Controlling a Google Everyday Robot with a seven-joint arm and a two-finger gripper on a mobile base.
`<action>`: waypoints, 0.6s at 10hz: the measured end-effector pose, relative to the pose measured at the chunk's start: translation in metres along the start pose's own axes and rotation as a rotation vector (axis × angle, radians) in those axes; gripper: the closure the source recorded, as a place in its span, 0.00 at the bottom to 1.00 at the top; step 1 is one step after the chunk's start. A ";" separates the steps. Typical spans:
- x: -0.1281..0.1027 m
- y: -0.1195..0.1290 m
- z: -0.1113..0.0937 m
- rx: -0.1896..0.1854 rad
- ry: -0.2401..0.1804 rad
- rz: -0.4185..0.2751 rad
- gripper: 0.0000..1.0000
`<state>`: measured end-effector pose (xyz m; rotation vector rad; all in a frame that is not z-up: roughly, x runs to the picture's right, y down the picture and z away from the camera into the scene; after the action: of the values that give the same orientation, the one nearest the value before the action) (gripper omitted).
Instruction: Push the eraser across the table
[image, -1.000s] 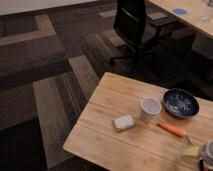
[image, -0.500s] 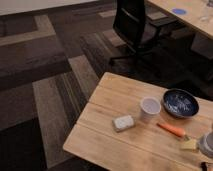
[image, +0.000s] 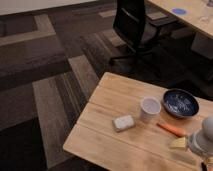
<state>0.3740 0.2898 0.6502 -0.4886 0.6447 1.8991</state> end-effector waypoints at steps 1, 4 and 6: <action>0.000 0.000 0.000 0.000 0.000 0.001 0.20; 0.004 0.002 0.009 -0.006 0.019 -0.003 0.20; 0.003 0.002 0.014 -0.013 0.022 -0.007 0.20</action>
<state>0.3705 0.2999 0.6597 -0.5196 0.6442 1.8945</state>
